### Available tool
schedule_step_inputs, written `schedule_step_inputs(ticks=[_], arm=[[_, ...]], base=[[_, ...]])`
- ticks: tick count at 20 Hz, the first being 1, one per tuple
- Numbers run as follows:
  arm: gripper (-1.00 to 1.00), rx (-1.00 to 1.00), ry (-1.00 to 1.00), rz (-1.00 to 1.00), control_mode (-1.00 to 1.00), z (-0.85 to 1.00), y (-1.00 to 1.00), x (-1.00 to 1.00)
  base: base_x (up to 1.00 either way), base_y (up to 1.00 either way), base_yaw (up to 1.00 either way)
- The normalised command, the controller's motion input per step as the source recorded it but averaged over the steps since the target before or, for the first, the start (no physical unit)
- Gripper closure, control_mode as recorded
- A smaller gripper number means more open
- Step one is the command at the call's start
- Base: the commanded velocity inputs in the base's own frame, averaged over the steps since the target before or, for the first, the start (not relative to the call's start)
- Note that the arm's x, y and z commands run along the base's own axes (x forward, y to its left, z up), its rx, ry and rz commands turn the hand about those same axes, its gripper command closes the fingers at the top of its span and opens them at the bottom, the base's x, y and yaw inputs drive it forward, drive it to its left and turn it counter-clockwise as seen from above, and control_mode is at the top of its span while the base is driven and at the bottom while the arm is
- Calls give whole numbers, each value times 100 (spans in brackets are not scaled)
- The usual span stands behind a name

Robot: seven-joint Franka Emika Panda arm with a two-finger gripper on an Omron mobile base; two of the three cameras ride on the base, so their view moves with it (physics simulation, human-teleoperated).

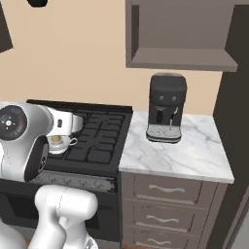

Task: Get the candle and the liquor from the cabinet and move them to the dining counter.

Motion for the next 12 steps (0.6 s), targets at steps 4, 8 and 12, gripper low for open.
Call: schedule_step_inputs(ticks=[4, 8, 12], arm=[[100, 0, 0, 0, 100, 0, 0, 0], [100, 0, 0, 0, 100, 0, 0, 0], [100, 0, 0, 0, 100, 0, 0, 0]], base=[[-27, 66, -19], [-26, 60, -28], [-30, 40, -36]])
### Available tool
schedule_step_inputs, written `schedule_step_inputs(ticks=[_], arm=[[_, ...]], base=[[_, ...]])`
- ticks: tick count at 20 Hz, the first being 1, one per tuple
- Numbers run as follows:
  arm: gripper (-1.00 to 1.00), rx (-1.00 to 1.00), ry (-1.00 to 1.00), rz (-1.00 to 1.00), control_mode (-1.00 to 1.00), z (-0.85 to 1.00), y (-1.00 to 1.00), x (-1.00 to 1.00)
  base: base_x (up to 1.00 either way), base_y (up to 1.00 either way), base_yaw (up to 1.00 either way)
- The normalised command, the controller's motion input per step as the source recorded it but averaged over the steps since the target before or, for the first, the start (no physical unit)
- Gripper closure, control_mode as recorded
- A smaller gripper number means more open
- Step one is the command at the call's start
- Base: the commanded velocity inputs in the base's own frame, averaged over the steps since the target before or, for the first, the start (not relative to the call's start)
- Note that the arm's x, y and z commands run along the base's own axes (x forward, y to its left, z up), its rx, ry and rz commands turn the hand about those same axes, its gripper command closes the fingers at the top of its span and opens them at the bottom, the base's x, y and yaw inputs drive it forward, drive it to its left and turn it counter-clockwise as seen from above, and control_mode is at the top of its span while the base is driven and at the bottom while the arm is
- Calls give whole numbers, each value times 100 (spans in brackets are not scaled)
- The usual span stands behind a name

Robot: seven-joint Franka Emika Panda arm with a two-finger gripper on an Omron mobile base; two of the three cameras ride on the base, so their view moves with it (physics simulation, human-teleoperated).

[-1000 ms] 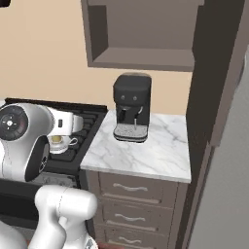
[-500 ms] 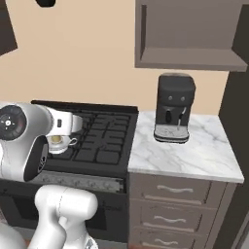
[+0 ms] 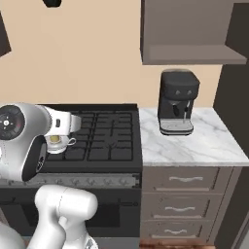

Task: Get the candle and the liquor from the cabinet and move them to the dining counter.

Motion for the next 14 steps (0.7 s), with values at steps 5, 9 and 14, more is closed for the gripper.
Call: schedule_step_inputs(ticks=[5, 9, 14], arm=[[100, 0, 0, 0, 100, 0, 0, 0], [100, 0, 0, 0, 100, 0, 0, 0], [100, 0, 0, 0, 100, 0, 0, 0]], base=[[-18, 62, -44], [-13, 69, -45], [-15, 62, -46]])
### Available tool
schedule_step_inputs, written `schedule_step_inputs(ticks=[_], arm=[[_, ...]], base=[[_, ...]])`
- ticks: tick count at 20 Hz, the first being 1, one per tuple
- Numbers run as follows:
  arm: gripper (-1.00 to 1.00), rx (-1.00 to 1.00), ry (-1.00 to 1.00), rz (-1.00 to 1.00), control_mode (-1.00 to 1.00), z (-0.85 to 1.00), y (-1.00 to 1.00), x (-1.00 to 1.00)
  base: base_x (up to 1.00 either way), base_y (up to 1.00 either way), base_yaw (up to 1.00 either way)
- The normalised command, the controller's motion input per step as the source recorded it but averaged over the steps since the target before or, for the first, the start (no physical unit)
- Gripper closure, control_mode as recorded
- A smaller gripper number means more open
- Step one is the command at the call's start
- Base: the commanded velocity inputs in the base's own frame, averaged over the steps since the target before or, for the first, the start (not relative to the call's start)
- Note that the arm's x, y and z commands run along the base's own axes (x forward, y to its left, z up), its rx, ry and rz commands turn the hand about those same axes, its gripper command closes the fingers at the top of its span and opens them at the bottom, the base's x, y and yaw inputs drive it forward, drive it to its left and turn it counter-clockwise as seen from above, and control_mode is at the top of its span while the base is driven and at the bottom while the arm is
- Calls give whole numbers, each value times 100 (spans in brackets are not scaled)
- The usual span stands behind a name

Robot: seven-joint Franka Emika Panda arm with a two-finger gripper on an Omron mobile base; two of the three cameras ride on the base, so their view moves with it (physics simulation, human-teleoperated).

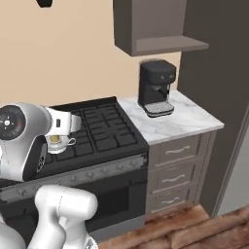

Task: Get the candle and the liquor from the cabinet and move them to the dining counter.

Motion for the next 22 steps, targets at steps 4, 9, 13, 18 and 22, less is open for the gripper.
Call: schedule_step_inputs(ticks=[4, 9, 13, 18, 22], arm=[[100, 0, 0, 0, 100, 0, 0, 0], [100, 0, 0, 0, 100, 0, 0, 0], [100, 0, 0, 0, 100, 0, 0, 0], [100, 0, 0, 0, 100, 0, 0, 0], [100, 0, 0, 0, 100, 0, 0, 0]], base=[[-18, 50, -49], [-23, 45, -53], [-35, 32, -52], [-45, 19, -50], [-50, 23, -51]])
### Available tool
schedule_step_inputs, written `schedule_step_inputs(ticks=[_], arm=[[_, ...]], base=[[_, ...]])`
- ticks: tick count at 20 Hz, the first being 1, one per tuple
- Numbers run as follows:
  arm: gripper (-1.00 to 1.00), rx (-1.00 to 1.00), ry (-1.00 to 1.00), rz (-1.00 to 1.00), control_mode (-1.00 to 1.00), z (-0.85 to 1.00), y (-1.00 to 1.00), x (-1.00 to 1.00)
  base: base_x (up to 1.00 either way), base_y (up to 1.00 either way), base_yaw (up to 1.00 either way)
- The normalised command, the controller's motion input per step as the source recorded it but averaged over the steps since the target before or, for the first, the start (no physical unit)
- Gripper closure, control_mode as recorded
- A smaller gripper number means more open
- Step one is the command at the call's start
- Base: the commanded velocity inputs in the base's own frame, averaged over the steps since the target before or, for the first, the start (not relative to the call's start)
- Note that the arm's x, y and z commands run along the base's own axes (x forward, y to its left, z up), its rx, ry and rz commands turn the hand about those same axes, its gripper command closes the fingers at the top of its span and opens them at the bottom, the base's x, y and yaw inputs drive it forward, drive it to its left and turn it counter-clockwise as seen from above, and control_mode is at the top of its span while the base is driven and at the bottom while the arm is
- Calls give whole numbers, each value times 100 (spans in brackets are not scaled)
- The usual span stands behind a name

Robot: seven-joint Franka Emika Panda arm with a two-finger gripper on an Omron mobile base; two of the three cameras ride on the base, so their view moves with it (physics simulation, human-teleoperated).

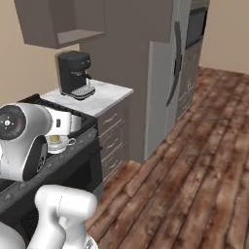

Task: Get the candle and the liquor from the cabinet and move them to the dining counter.

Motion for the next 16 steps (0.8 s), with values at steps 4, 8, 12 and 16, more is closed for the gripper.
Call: schedule_step_inputs(ticks=[4, 8, 12, 16], arm=[[100, 0, 0, 0, 100, 0, 0, 0], [100, 0, 0, 0, 100, 0, 0, 0], [100, 0, 0, 0, 100, 0, 0, 0], [100, 0, 0, 0, 100, 0, 0, 0]], base=[[-60, 2, -48], [-72, -7, -38], [-72, -24, -33], [-58, -44, -25]])
